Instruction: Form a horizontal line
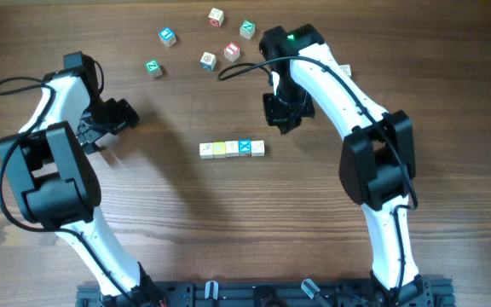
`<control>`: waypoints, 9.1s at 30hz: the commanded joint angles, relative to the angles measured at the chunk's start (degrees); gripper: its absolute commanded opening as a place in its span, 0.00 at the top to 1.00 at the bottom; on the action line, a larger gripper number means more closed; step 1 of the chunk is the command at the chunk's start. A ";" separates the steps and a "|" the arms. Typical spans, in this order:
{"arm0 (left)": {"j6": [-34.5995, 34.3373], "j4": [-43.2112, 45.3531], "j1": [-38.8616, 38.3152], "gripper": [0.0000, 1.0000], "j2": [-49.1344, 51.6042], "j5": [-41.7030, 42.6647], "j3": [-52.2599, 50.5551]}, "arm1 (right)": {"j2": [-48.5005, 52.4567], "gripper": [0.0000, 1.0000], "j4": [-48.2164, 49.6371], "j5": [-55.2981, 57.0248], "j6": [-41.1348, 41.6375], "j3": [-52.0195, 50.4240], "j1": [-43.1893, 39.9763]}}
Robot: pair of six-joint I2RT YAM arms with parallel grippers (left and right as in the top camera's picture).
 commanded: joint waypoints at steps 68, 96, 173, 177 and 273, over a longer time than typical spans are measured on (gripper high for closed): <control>0.07 0.13 0.07 0.00 0.96 -0.07 0.68 | -26.75 0.96 61.86 5.18 44.70 -59.60 14.34; 0.07 0.13 0.04 0.00 0.96 -0.07 0.68 | -26.73 0.96 62.88 6.34 44.52 -59.60 14.36; 0.07 0.13 0.04 0.00 0.96 -0.07 0.68 | -27.93 0.95 68.26 10.10 36.37 -59.58 7.32; 0.07 0.13 0.07 0.00 0.96 -0.07 0.68 | -27.93 0.95 68.24 8.55 36.37 -59.58 7.32; 0.07 -1.29 -0.98 0.00 -66.75 -0.22 0.24 | -37.13 0.00 65.51 9.53 16.06 -59.56 -15.82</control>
